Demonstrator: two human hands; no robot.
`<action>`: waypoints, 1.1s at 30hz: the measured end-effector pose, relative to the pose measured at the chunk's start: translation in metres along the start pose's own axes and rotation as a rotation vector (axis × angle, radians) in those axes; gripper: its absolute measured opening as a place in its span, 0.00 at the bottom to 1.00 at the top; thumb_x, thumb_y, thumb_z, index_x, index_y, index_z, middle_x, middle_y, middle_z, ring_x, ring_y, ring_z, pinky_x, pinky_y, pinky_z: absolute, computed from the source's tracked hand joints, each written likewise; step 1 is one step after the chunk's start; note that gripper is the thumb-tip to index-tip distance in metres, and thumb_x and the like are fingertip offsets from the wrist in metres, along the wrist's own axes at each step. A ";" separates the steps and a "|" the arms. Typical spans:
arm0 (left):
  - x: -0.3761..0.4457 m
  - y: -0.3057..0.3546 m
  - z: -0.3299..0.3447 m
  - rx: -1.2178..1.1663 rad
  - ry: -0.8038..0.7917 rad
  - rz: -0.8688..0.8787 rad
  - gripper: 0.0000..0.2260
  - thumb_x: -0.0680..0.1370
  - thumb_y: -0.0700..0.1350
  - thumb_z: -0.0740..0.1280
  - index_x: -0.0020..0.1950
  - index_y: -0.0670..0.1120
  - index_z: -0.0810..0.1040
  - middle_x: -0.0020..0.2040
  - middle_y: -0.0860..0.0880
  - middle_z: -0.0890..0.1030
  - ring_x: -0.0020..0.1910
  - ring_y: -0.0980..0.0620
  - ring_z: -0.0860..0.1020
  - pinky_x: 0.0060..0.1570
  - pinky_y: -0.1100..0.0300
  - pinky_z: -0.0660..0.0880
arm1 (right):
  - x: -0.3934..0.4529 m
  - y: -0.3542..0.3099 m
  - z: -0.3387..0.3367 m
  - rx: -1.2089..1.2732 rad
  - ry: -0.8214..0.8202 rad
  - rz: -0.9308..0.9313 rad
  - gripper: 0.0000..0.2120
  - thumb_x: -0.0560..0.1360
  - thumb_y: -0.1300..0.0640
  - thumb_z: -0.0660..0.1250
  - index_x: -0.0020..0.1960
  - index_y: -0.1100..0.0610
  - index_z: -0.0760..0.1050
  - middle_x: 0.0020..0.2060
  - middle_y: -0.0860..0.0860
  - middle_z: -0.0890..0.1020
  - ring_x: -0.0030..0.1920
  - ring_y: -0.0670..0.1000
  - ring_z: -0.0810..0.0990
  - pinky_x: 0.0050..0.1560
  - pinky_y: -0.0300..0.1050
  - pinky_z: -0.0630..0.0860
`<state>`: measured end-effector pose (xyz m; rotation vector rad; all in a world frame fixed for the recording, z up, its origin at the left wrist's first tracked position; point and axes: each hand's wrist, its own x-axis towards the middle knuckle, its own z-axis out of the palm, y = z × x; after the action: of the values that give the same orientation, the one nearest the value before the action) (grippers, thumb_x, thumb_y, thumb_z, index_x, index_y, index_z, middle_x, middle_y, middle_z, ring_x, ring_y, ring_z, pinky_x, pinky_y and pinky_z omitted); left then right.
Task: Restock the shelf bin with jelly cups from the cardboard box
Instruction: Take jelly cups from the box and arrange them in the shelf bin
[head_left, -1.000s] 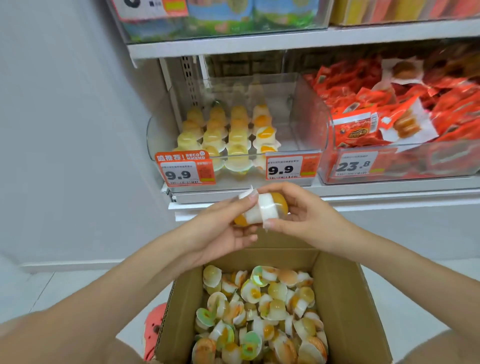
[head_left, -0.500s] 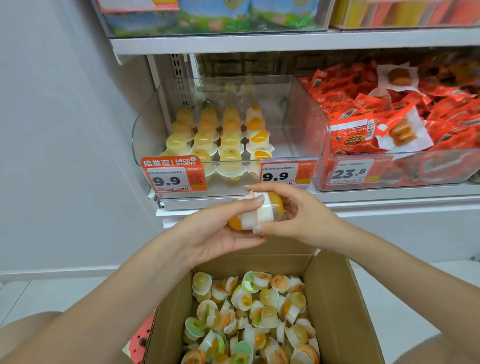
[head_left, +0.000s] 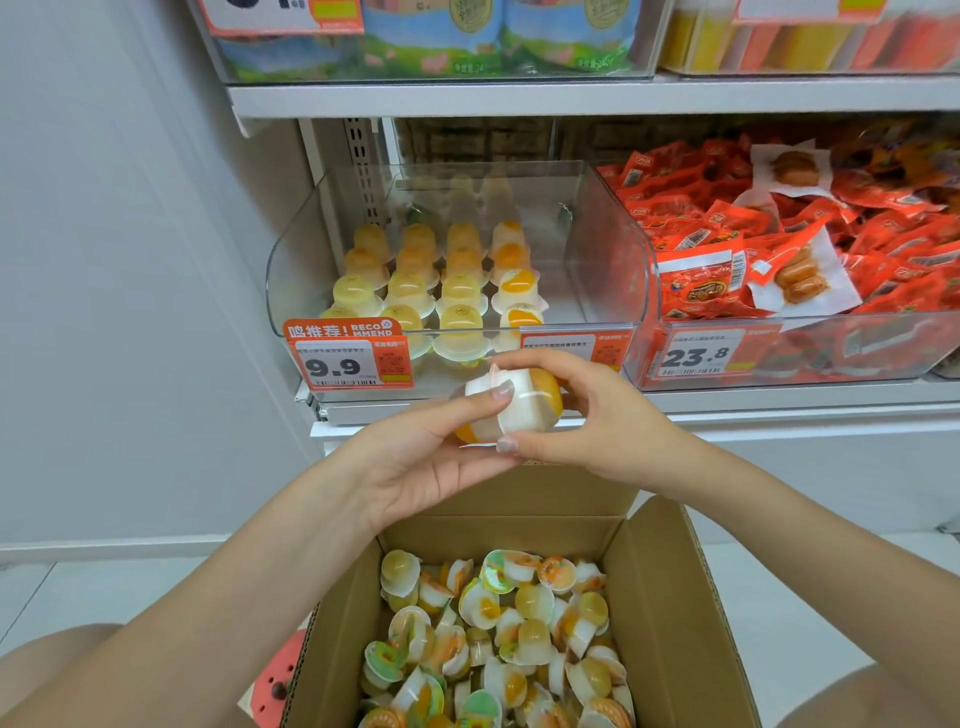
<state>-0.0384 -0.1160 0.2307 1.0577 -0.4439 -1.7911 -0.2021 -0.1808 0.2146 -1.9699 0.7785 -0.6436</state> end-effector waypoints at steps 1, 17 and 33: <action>0.000 0.000 0.000 0.010 0.010 0.002 0.21 0.66 0.39 0.70 0.58 0.39 0.77 0.54 0.37 0.82 0.50 0.40 0.82 0.47 0.53 0.80 | 0.000 -0.001 0.000 -0.002 -0.006 -0.003 0.28 0.67 0.55 0.77 0.64 0.46 0.72 0.59 0.42 0.78 0.57 0.43 0.78 0.60 0.43 0.75; 0.003 0.005 -0.011 -0.114 -0.026 0.001 0.25 0.67 0.43 0.71 0.63 0.38 0.75 0.57 0.37 0.80 0.56 0.43 0.80 0.50 0.53 0.79 | 0.014 -0.009 0.014 0.005 0.109 -0.006 0.25 0.62 0.51 0.77 0.58 0.45 0.76 0.50 0.42 0.81 0.53 0.44 0.80 0.56 0.41 0.76; 0.019 0.051 -0.085 1.305 0.220 0.476 0.16 0.70 0.52 0.74 0.56 0.55 0.75 0.52 0.60 0.78 0.53 0.66 0.74 0.52 0.71 0.71 | 0.214 0.009 -0.124 -1.065 0.070 0.273 0.21 0.67 0.53 0.74 0.58 0.57 0.76 0.55 0.59 0.79 0.55 0.60 0.78 0.54 0.48 0.75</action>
<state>0.0564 -0.1431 0.2104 1.7552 -1.6720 -0.8053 -0.1478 -0.4095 0.2927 -2.6837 1.6243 -0.0973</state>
